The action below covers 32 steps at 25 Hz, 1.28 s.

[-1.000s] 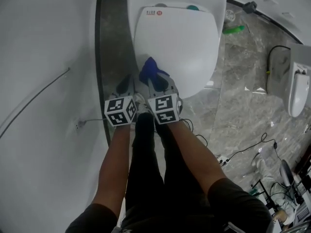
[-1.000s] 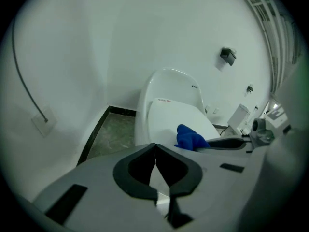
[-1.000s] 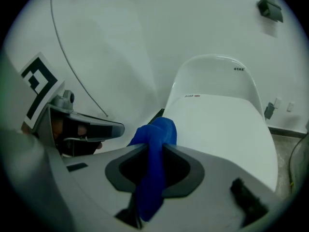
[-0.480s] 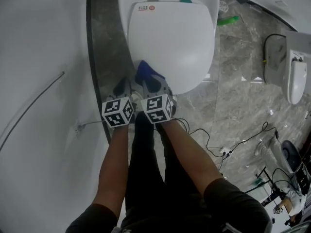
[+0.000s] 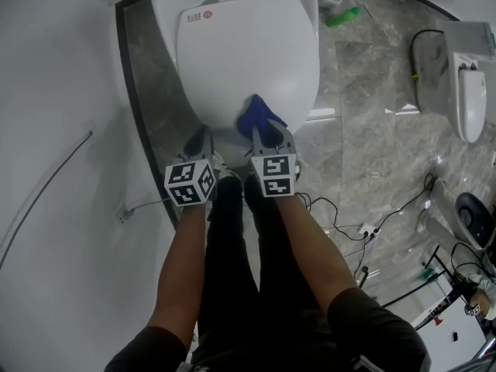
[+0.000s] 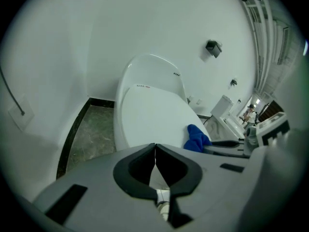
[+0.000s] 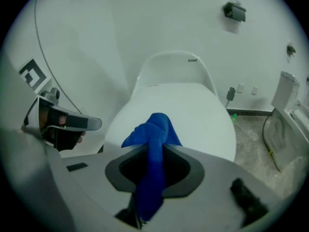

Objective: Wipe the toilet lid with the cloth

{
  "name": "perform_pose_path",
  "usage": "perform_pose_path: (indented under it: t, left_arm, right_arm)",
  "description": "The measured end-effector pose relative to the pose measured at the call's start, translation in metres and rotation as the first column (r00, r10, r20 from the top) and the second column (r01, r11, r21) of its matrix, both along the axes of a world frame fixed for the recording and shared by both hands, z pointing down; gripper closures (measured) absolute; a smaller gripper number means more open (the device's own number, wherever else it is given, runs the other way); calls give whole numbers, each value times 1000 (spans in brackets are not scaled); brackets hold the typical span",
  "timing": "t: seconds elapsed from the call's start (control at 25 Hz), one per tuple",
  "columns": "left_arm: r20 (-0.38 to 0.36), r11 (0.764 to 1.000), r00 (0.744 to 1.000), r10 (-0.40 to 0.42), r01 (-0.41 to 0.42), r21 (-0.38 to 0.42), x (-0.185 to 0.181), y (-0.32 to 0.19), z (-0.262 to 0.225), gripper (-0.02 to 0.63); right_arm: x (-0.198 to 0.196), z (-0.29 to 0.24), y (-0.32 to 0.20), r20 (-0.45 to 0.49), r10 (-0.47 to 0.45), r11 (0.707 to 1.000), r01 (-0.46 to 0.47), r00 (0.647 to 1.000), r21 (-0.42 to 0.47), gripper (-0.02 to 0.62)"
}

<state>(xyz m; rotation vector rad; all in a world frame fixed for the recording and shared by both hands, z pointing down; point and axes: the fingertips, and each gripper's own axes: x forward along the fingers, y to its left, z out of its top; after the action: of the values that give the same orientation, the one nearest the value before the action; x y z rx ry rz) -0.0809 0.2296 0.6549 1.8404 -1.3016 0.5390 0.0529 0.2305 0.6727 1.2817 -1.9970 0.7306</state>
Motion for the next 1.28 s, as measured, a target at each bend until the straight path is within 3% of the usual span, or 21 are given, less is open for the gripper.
perform_pose_path:
  t: [0.2, 0.4, 0.64, 0.8, 0.92, 1.04, 1.16, 1.28]
  left_arm:
    - [3, 996, 996, 88, -88, 8, 33, 2, -3, 594]
    - [9, 991, 991, 132, -132, 14, 51, 5, -6, 594]
    - [21, 989, 989, 145, -145, 14, 56, 7, -19, 594]
    - [46, 986, 988, 146, -149, 75, 48, -9, -55, 594]
    - [58, 982, 994, 92, -101, 162, 37, -24, -116, 594]
    - [30, 961, 999, 28, -35, 276, 31, -43, -197, 594]
    - [44, 929, 999, 22, -36, 367, 29, -45, -268, 594]
    - [54, 905, 999, 7, -30, 424, 27, -40, -325, 594]
  right_arm:
    - [66, 3, -7, -29, 115, 993, -115, 993, 4, 514]
    - [133, 18, -9, -47, 280, 959, -282, 959, -28, 514]
    - [169, 13, -8, -39, 327, 943, -329, 944, -57, 514]
    - [153, -52, -19, 31, 283, 956, -284, 959, 78, 514]
    - [134, -131, -18, 62, 210, 956, -218, 976, 198, 514]
    - [117, -225, -28, 101, 149, 926, -175, 984, 335, 514]
    - [96, -307, -37, 146, 96, 889, -150, 985, 433, 514]
    - [75, -375, -39, 116, 32, 854, -88, 993, 513, 515]
